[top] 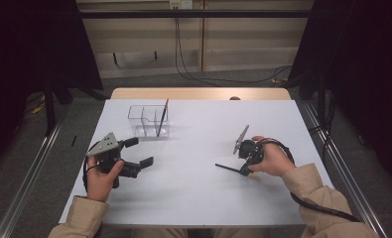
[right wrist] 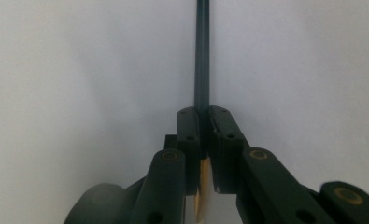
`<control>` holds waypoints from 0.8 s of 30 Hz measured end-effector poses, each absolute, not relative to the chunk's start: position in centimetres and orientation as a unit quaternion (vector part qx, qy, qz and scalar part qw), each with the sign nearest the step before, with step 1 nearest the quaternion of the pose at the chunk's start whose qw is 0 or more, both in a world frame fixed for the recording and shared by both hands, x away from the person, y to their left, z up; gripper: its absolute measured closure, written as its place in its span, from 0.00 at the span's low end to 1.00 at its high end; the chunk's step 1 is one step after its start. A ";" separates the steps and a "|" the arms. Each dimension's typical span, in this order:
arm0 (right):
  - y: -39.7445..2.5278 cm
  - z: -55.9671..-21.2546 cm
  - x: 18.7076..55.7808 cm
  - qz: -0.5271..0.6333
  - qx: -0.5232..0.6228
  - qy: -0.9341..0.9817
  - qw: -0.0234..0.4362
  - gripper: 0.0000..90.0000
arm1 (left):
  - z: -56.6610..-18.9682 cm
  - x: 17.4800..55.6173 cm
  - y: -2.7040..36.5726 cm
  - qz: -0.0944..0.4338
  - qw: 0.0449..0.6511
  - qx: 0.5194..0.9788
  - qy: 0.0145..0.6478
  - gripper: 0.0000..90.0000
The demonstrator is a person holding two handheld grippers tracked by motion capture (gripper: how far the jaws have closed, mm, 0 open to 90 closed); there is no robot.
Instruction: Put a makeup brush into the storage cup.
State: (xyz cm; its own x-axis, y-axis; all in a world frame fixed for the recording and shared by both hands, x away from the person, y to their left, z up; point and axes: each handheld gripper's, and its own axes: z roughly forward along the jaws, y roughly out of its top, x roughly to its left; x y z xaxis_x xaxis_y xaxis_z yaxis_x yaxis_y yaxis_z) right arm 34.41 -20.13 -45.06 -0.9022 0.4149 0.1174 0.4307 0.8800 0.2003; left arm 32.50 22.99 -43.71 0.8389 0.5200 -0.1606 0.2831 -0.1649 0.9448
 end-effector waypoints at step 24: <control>-18.0 -43.1 34.3 -0.117 -0.168 -0.978 0.037 0.93 | -43.5 32.5 22.6 0.100 0.585 0.762 0.260 0.00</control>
